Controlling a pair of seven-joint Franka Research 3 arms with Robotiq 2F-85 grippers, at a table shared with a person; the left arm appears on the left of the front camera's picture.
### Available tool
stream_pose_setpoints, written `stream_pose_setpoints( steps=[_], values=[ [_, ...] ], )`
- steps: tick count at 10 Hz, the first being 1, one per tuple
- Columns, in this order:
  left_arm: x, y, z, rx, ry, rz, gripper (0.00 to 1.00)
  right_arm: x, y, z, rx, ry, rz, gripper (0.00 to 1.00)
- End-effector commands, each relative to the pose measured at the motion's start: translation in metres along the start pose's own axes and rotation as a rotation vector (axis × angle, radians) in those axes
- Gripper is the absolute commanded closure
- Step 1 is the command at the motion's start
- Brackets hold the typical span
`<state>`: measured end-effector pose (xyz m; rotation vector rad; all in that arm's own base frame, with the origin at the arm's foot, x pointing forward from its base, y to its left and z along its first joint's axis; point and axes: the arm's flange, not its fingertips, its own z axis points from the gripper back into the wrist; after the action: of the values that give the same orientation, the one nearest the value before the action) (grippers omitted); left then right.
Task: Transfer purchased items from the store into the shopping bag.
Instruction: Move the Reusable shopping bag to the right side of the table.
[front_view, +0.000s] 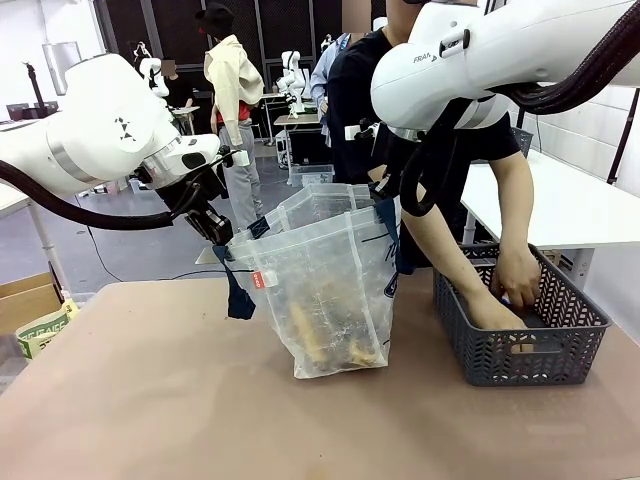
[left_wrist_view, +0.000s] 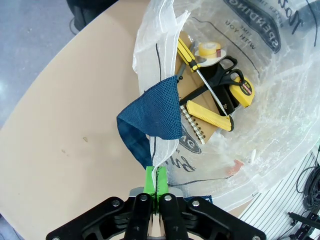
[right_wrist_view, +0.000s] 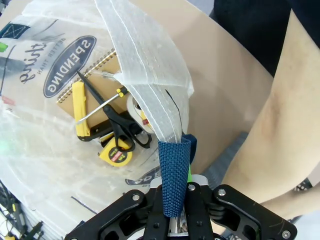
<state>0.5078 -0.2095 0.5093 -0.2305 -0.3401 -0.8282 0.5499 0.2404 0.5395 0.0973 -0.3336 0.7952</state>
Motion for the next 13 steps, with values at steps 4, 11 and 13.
stream_pose_setpoints(
  steps=[4,11,13],
  values=[
    [-0.0010,0.0014,0.0006,0.000,0.001,0.006,1.00,-0.0004,-0.0015,0.0017,-0.002,-0.003,-0.003,1.00],
    [-0.0010,0.0014,0.0006,0.000,0.001,0.006,1.00,-0.0004,-0.0015,0.0017,-0.002,-0.003,-0.003,1.00],
    [-0.0010,0.0014,0.0006,0.000,0.001,0.006,1.00,-0.0004,-0.0015,0.0017,-0.002,-0.003,-0.003,1.00]
  ],
)
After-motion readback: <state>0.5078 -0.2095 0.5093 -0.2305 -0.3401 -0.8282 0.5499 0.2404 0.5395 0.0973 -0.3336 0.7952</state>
